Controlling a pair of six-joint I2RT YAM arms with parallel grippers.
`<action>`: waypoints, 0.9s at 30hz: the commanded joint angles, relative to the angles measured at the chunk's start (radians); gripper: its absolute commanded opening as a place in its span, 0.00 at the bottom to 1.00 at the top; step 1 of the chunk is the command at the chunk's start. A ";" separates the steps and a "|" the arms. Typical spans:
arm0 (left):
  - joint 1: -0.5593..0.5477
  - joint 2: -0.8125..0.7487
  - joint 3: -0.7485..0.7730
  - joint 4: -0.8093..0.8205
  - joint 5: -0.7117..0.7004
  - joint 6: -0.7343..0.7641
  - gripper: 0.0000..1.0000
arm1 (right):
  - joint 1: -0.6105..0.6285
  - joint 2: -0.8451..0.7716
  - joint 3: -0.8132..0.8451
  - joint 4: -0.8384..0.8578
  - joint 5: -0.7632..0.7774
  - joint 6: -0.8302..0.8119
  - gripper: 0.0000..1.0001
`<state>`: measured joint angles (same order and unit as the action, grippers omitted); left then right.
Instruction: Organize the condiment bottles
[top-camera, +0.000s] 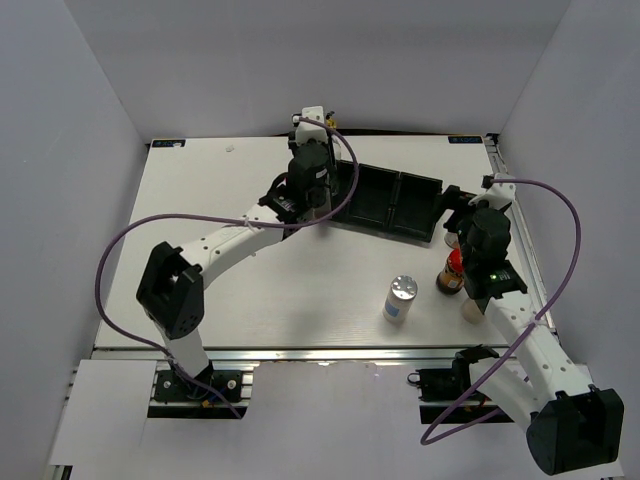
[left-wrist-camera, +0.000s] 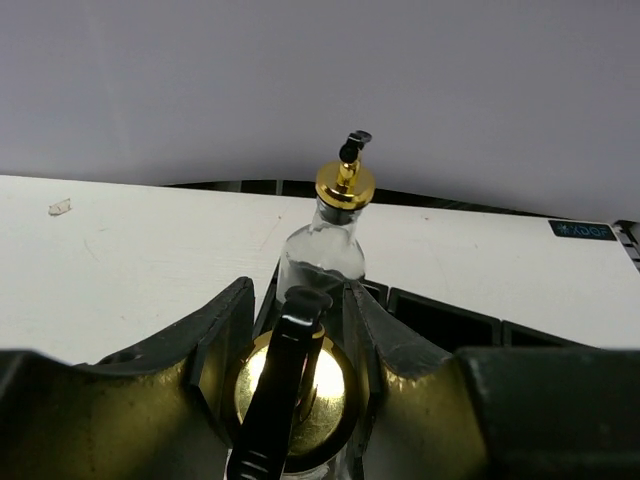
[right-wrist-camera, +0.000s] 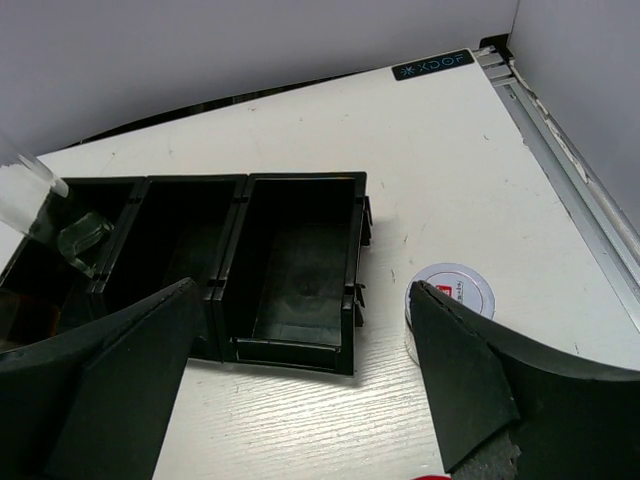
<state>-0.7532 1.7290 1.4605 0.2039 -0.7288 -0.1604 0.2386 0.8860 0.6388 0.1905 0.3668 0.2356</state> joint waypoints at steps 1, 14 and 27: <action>0.021 0.004 0.089 0.172 0.015 0.012 0.00 | -0.007 -0.005 -0.001 0.052 0.020 0.002 0.89; 0.052 0.066 0.087 0.278 0.089 0.059 0.00 | -0.009 0.021 0.006 0.079 -0.037 -0.007 0.89; 0.080 0.127 0.049 0.405 0.132 0.071 0.00 | -0.010 -0.021 -0.018 0.099 -0.052 -0.025 0.89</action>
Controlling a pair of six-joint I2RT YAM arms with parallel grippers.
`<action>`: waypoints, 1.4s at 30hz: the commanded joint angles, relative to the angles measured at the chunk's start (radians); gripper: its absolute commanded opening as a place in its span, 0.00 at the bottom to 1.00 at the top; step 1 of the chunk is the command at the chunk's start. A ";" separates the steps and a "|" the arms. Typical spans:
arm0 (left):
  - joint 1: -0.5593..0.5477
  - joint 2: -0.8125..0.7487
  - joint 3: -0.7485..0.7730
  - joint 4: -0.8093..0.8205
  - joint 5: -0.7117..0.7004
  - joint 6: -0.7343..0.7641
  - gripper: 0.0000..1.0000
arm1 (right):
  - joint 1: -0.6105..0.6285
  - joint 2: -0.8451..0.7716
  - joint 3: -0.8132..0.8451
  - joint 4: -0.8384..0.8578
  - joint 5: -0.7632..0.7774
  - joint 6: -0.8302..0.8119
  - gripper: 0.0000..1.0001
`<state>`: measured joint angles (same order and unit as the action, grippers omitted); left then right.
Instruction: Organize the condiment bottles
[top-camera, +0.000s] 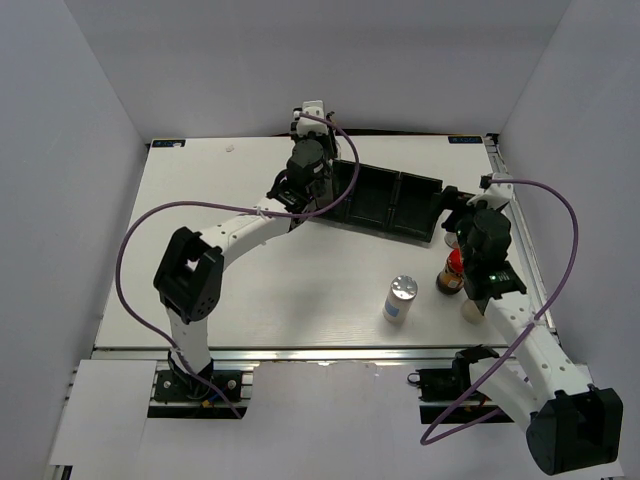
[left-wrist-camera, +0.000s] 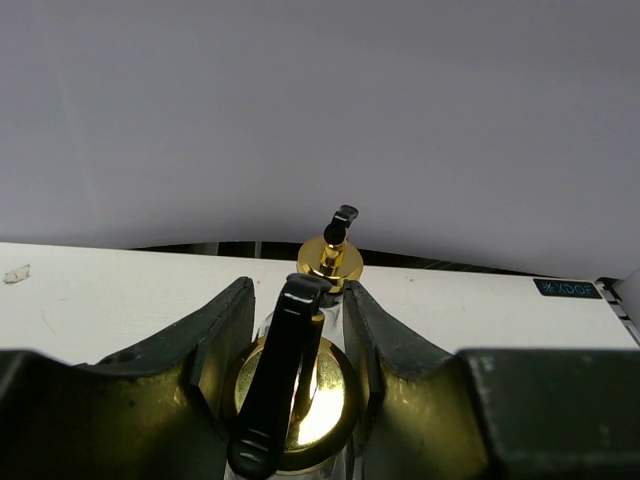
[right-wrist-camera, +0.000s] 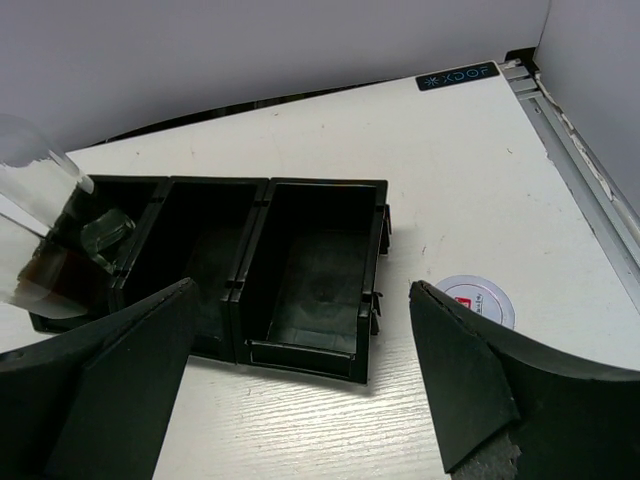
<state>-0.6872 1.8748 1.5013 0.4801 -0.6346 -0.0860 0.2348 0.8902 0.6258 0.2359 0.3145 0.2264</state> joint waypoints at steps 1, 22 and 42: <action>0.014 -0.016 0.002 0.144 0.045 -0.001 0.00 | -0.005 -0.027 -0.006 0.052 0.001 -0.019 0.89; 0.028 0.014 -0.027 0.066 0.096 0.002 0.67 | -0.005 0.019 0.060 -0.056 -0.098 -0.042 0.89; 0.028 -0.178 -0.024 -0.273 0.128 0.022 0.98 | 0.011 0.069 0.251 -0.478 -0.357 0.030 0.89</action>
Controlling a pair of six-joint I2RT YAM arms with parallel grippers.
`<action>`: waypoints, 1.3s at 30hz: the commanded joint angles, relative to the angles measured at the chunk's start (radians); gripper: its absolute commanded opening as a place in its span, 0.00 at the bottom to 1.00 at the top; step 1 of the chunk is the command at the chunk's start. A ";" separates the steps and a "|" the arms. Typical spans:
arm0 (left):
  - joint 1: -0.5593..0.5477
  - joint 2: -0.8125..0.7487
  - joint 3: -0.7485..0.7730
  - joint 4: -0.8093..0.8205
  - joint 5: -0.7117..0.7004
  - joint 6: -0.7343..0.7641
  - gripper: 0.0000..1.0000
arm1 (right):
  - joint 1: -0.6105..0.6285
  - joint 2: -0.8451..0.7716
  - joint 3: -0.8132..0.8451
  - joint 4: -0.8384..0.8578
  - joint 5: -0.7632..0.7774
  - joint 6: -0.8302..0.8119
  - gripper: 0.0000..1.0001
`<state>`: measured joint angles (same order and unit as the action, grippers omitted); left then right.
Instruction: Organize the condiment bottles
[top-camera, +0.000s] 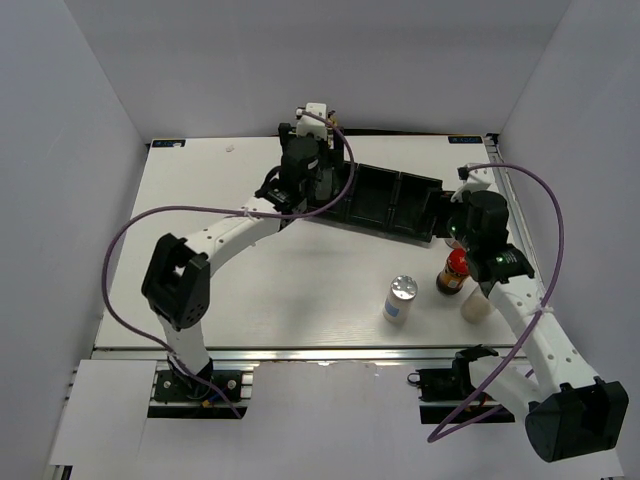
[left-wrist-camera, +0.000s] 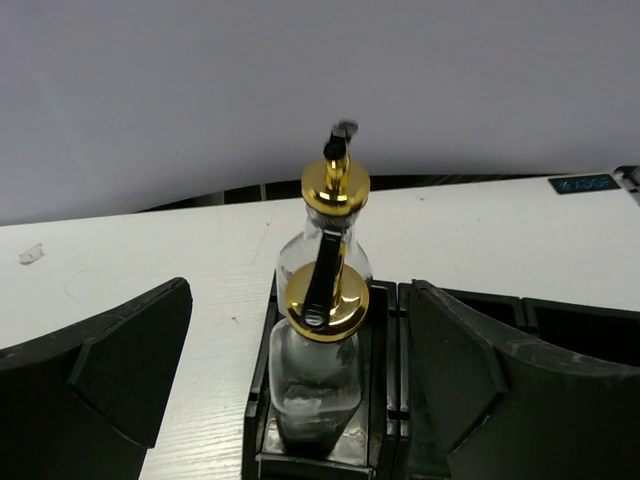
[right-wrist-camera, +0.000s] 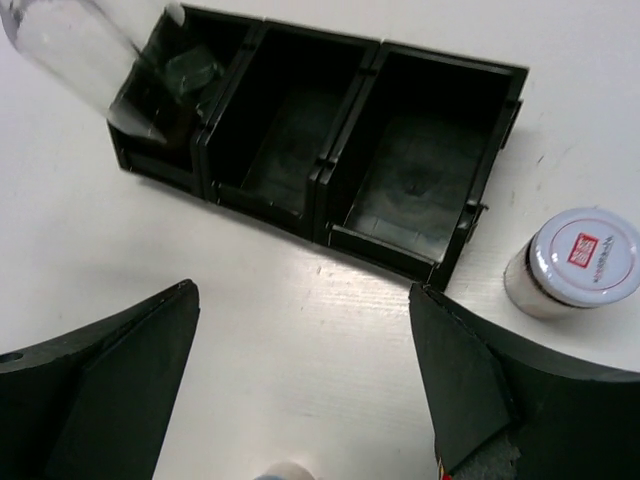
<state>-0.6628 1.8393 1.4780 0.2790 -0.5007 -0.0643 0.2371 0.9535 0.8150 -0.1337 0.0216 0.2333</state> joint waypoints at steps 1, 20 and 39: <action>0.003 -0.159 -0.016 -0.119 -0.004 0.000 0.98 | 0.016 0.005 0.068 -0.127 -0.072 0.023 0.89; 0.247 -0.699 -0.685 -0.147 0.031 -0.298 0.98 | 0.424 0.134 0.242 -0.673 0.250 0.147 0.89; 0.278 -0.765 -0.794 -0.159 -0.065 -0.266 0.98 | 0.565 0.237 0.283 -0.900 0.302 0.189 0.78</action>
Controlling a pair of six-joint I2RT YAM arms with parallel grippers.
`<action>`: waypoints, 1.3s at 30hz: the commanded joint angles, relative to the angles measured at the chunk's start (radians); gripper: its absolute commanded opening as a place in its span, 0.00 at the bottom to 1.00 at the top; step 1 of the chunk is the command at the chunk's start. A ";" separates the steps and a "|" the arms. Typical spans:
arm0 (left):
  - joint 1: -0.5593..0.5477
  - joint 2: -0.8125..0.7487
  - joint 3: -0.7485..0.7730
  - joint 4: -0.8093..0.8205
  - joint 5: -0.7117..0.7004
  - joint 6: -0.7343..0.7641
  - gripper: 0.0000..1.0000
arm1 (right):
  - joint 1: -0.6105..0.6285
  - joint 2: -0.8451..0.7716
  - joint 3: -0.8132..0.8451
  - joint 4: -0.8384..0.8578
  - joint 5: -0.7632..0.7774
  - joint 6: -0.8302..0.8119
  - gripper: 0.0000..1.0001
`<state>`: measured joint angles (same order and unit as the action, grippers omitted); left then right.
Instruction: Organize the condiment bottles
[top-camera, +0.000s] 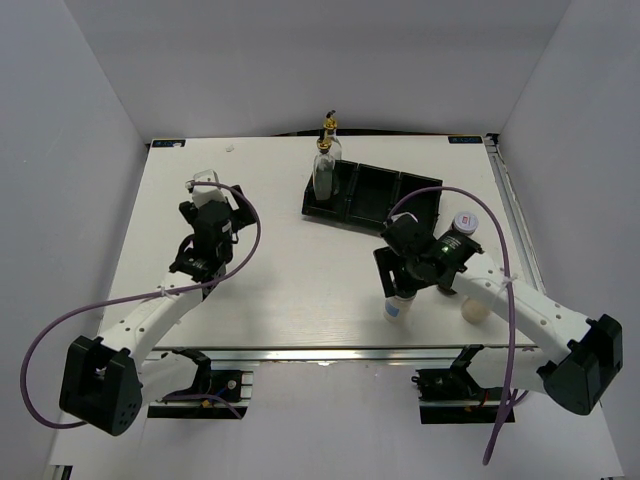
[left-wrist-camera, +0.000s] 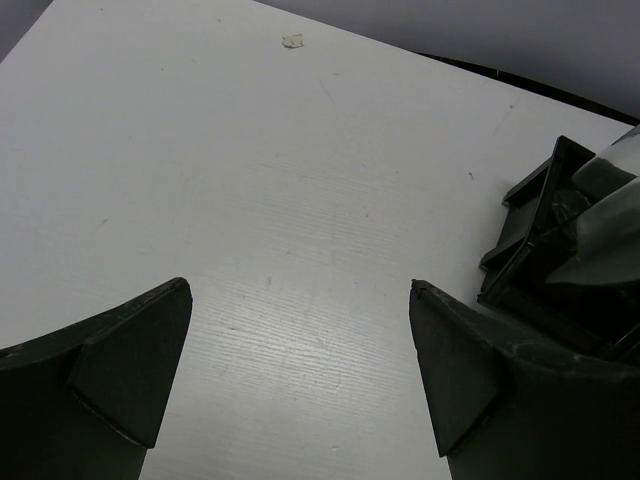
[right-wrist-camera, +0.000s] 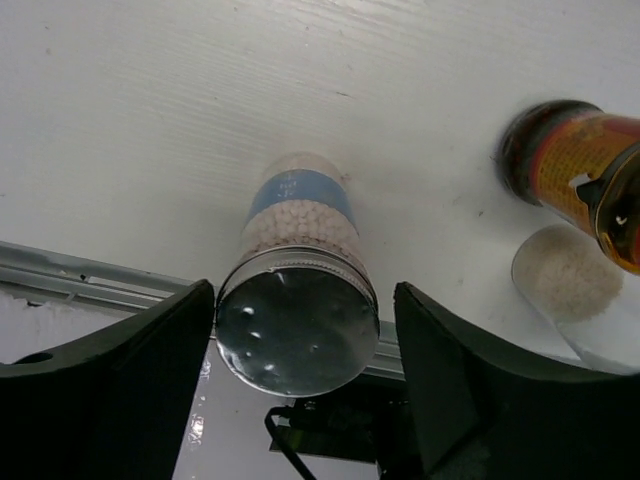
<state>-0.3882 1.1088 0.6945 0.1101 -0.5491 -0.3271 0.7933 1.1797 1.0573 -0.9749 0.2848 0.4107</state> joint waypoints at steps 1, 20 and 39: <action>0.003 -0.038 -0.010 0.007 -0.020 -0.003 0.98 | 0.014 0.015 0.047 -0.076 0.046 0.013 0.75; 0.003 -0.084 -0.044 0.028 -0.018 0.008 0.98 | 0.004 0.027 0.306 0.286 0.258 -0.128 0.00; 0.003 -0.193 -0.085 0.033 -0.064 0.003 0.98 | -0.362 0.704 0.826 0.541 -0.121 -0.441 0.00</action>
<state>-0.3882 0.9451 0.6197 0.1188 -0.5976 -0.3229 0.4526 1.8587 1.7771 -0.5377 0.2054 0.0166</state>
